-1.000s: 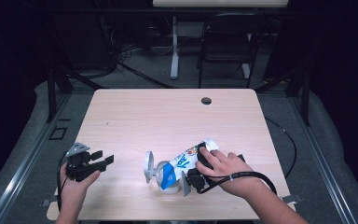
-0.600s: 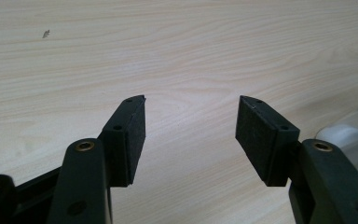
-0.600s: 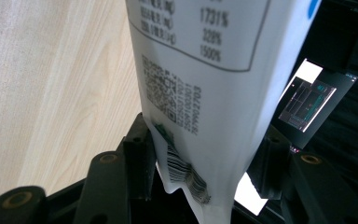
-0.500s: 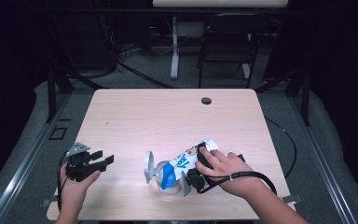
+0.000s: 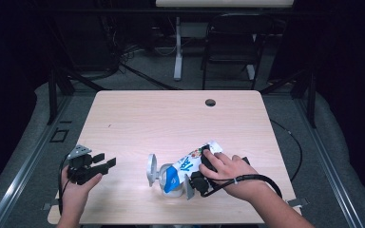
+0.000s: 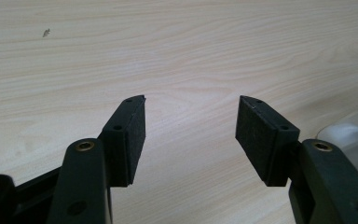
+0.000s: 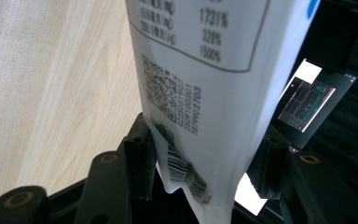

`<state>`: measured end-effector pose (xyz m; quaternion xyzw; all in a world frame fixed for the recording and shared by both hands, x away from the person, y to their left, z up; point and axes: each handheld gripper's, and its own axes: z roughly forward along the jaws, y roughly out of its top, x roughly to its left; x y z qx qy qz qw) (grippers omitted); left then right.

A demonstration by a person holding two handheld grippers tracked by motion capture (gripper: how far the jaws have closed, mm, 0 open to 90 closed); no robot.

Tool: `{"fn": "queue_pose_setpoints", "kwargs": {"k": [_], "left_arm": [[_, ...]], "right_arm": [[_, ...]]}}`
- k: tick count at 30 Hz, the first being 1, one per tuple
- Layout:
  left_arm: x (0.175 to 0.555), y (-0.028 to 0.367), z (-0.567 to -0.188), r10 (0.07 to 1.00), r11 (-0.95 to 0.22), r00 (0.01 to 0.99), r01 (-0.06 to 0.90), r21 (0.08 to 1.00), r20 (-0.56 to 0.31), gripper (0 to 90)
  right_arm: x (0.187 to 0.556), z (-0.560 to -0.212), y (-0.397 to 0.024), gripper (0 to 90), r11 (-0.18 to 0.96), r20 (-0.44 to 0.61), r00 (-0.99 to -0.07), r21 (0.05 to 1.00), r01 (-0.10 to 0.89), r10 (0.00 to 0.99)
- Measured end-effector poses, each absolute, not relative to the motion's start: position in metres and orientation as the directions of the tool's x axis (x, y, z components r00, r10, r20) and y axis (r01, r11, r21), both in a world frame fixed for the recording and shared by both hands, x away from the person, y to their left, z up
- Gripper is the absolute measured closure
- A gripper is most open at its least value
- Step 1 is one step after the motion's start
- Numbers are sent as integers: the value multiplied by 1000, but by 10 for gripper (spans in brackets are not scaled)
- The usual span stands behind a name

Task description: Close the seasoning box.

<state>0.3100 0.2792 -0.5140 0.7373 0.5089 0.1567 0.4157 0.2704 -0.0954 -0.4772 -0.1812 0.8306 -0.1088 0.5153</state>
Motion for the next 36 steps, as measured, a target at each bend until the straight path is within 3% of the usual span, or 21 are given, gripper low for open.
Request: {"fn": "queue_pose_setpoints", "kwargs": {"k": [36], "left_arm": [[310,279,-514,882,-133,429,623,771,-195,431]], "right_arm": [[270,-476,-95,511,906,-813,-400,-377,-192,-423]]}}
